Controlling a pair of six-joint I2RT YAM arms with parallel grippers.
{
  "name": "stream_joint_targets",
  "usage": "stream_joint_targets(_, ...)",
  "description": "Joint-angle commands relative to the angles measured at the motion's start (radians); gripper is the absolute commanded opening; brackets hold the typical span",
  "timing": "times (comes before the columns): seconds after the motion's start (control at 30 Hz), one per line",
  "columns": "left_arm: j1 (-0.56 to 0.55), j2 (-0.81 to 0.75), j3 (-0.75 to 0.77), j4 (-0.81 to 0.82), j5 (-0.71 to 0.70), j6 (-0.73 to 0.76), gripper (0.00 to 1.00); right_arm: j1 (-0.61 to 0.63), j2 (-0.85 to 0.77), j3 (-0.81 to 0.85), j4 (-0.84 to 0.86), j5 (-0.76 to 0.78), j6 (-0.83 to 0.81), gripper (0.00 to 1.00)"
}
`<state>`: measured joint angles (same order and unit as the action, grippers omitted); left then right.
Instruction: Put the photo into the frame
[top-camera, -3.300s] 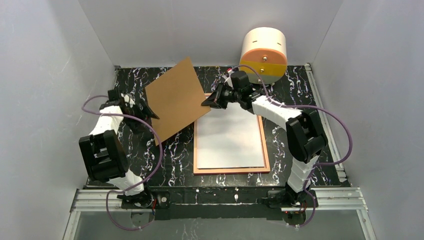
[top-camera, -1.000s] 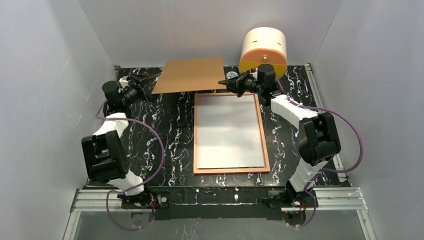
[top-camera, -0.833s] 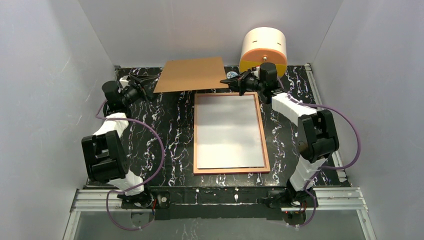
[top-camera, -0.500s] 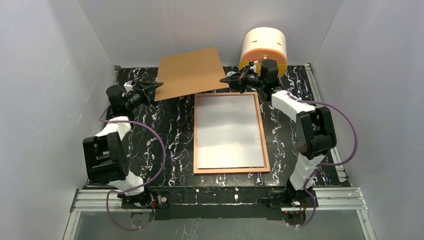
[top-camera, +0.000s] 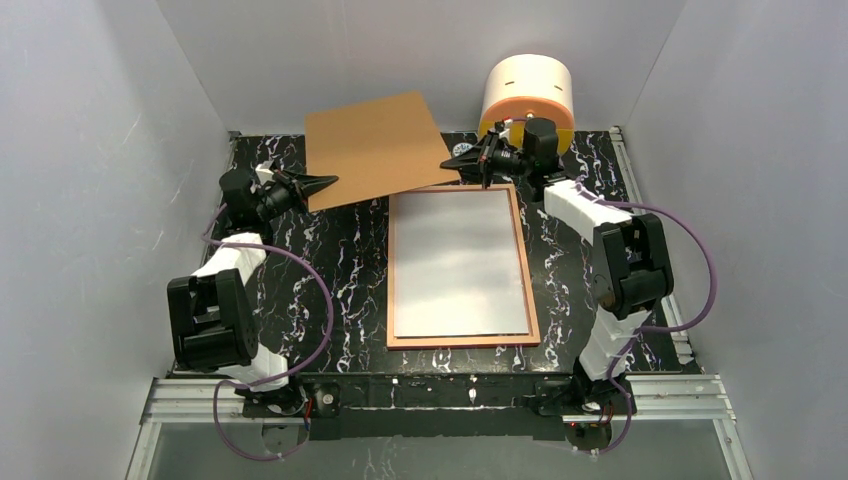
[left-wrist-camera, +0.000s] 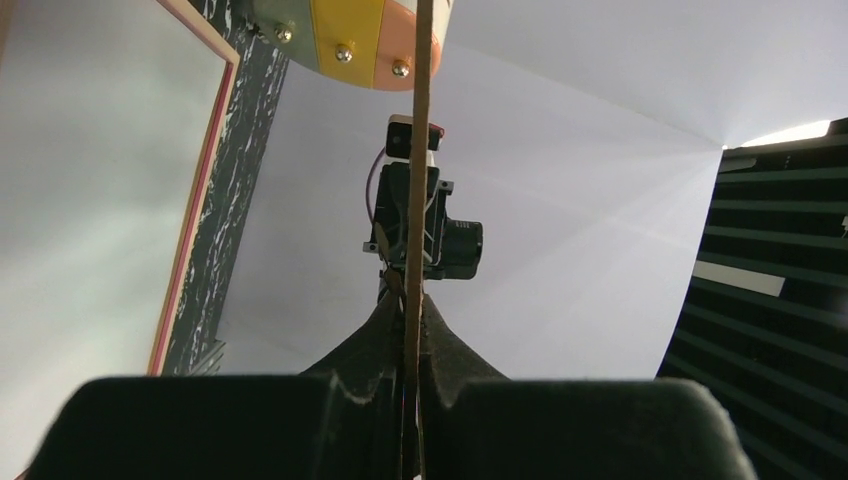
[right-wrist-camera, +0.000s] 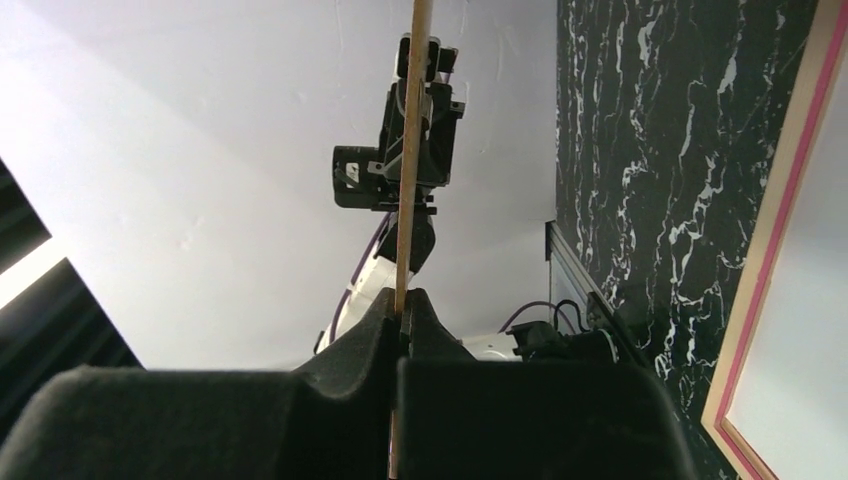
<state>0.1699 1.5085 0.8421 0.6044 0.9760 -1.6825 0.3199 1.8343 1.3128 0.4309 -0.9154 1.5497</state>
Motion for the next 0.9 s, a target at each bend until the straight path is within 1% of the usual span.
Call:
stream_joint_targets(0.0, -0.008, -0.054, 0.031, -0.005, -0.002, 0.004, 0.0, -0.009, -0.101, 0.034, -0.043, -0.024, -0.149, 0.1)
stream_joint_targets(0.13, -0.008, -0.053, 0.038, -0.005, 0.0, 0.003, 0.0, -0.017, -0.126, 0.065, -0.178, 0.012, -0.25, 0.12)
stream_joint_targets(0.17, -0.01, -0.052, 0.039, -0.005, -0.001, 0.002, 0.0, -0.018, -0.128, 0.073, -0.209, 0.016, -0.269, 0.16)
stream_joint_targets(0.23, -0.014, -0.05, 0.045, -0.005, -0.003, -0.002, 0.0, -0.026, -0.143, 0.074, -0.262, 0.042, -0.316, 0.38)
stream_joint_targets(0.3, -0.018, -0.048, 0.054, -0.005, -0.008, -0.011, 0.0, -0.036, -0.18, 0.073, -0.372, 0.112, -0.409, 0.57)
stream_joint_targets(0.37, -0.018, -0.045, 0.064, -0.001, -0.014, -0.022, 0.0, -0.046, -0.219, 0.08, -0.479, 0.188, -0.505, 0.67)
stream_joint_targets(0.43, -0.019, -0.042, 0.075, 0.008, -0.018, -0.035, 0.0, -0.051, -0.257, 0.106, -0.584, 0.277, -0.607, 0.74)
stream_joint_targets(0.57, -0.018, -0.036, 0.086, 0.029, -0.025, -0.064, 0.0, -0.05, -0.328, 0.171, -0.723, 0.466, -0.802, 0.79)
stream_joint_targets(0.67, -0.019, -0.034, 0.085, 0.041, -0.028, -0.08, 0.0, -0.036, -0.382, 0.204, -0.728, 0.531, -0.961, 0.79)
stream_joint_targets(0.73, -0.031, -0.029, 0.088, 0.051, -0.028, -0.09, 0.0, 0.03, -0.437, 0.202, -0.672, 0.56, -1.133, 0.78)
stream_joint_targets(0.77, -0.037, -0.027, 0.092, 0.054, -0.029, -0.092, 0.0, 0.078, -0.461, 0.197, -0.65, 0.594, -1.219, 0.78)
stream_joint_targets(0.8, -0.044, -0.024, 0.096, 0.056, -0.028, -0.093, 0.0, 0.134, -0.477, 0.19, -0.629, 0.619, -1.341, 0.78)
stream_joint_targets(0.87, -0.051, -0.02, 0.099, 0.061, -0.027, -0.097, 0.0, 0.224, -0.502, 0.162, -0.583, 0.641, -1.501, 0.79)
